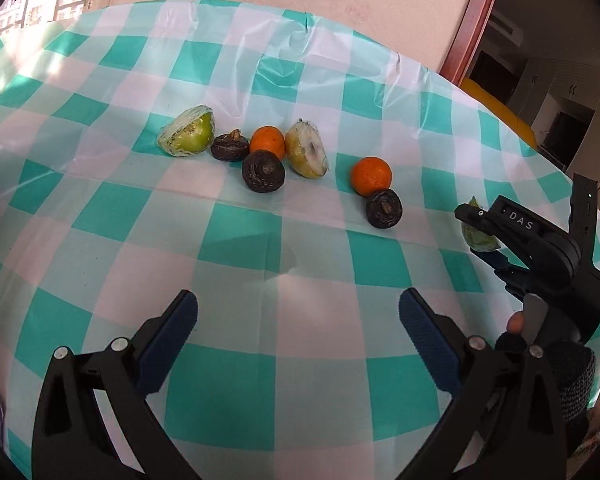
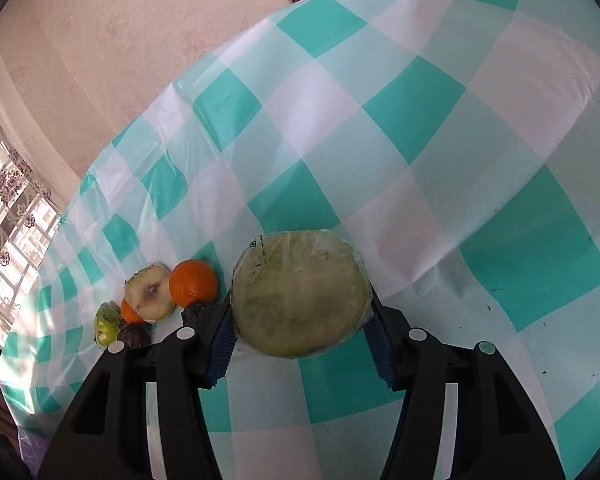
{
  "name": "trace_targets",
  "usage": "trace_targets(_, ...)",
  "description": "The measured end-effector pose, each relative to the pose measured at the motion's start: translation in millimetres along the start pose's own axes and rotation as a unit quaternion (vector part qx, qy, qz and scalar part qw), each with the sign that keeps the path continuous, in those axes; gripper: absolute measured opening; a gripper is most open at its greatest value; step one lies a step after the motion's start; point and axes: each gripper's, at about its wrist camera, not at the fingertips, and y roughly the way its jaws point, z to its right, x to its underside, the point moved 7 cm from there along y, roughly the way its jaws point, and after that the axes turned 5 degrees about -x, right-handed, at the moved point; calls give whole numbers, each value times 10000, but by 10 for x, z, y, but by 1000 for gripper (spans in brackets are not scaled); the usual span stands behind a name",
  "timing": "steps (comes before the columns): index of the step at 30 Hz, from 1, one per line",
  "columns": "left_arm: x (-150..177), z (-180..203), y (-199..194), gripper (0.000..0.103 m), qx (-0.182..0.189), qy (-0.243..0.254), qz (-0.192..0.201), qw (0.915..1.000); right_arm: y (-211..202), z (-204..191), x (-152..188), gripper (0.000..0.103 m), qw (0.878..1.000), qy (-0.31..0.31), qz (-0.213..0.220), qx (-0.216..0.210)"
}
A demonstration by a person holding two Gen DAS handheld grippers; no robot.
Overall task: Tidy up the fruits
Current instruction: 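Grasp the dark mangosteen with the left tool while the right tool holds the cabbage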
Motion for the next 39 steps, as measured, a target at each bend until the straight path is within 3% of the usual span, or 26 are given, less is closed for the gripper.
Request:
trace_targets(4, -206, 313, 316, 101, -128, 146, -61, 9998, -67, 92, -49, 56, 9996, 217, 163, -84)
trace_targets(10, -442, 758, 743, 101, -82, 506, -297, 9982, -43, -88, 2, 56, 9995, -275, 147, 85)
trace_targets(15, -584, 804, 1028, 91, -53, 432, -578, 9974, -75, -29, -21, 56, 9997, -164, 177, 62)
trace_targets(18, -614, 851, 1096, 86, -176, 685, -628, 9955, -75, -60, -22, 56, 9995, -236, 211, 74)
trace_targets(21, -587, 941, 1108, 66, -390, 1096, -606, 9914, -70, -81, -20, 56, 9994, -273, 217, 78)
trace_targets(23, -565, 984, 1084, 37, -393, 1258, -540, 9898, -80, -76, -19, 56, 9993, -265, 236, 104)
trace_targets(27, -563, 943, 1045, 35, -302, 1146, -495, 9917, -85, -66, -15, 56, 9993, -260, 223, 136)
trace_targets(33, -595, 615, 845, 35, -24, 367, -226, 9991, -26, -47, -7, 56, 9992, -251, 113, 286)
trace_targets(39, -474, 488, 602, 35, 148, 152, -70, 9998, -19, -79, 44, 56, 9990, -310, 45, 327)
